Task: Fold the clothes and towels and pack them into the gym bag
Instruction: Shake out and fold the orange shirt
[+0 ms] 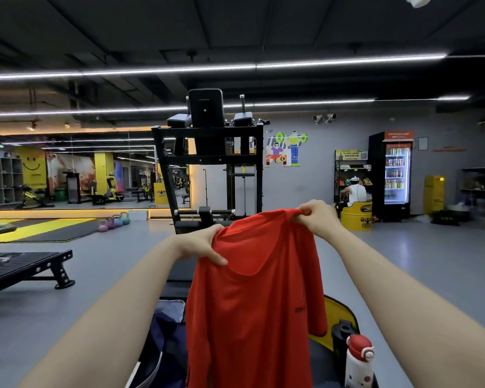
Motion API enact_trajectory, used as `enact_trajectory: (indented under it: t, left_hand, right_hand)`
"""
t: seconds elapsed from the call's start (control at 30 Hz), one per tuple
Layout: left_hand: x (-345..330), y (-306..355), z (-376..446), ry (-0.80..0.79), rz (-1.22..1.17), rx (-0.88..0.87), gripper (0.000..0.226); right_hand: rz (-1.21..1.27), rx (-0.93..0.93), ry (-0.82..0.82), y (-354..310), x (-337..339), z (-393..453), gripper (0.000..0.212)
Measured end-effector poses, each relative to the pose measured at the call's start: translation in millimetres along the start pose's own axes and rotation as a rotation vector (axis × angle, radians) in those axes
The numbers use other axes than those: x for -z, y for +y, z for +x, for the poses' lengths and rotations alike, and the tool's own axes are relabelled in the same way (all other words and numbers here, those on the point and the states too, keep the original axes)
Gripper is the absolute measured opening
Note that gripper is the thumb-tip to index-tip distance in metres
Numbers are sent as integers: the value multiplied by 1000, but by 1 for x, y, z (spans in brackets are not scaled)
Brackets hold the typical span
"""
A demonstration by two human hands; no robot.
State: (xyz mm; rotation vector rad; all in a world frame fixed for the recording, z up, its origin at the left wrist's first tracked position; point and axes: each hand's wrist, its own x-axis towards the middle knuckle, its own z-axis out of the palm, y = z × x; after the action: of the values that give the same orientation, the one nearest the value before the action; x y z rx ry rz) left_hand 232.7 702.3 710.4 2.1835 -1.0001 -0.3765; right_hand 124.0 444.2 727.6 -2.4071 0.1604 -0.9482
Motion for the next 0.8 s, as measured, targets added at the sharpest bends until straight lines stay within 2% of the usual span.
enact_trajectory:
  t: [0.1,0.17,0.33,0.53,0.8]
  left_hand:
    - [0,-2,2,-12,41,-24,64]
    - [2,0,3,30,50,-62,52]
    - [15,-1,8,281,166,-153,26]
    - [20,7,11,536,118,-174,16]
    - [25,23,5,608,155,-232,22]
  right_hand:
    - [45,-16,63,2,1,2,15]
    - [24,-17,94,3,3,3,15]
    - [6,-31,118,10,14,7,17]
    - [23,-31,190,17,26,11,16]
    - [85,-34,119,26,37,17,17]
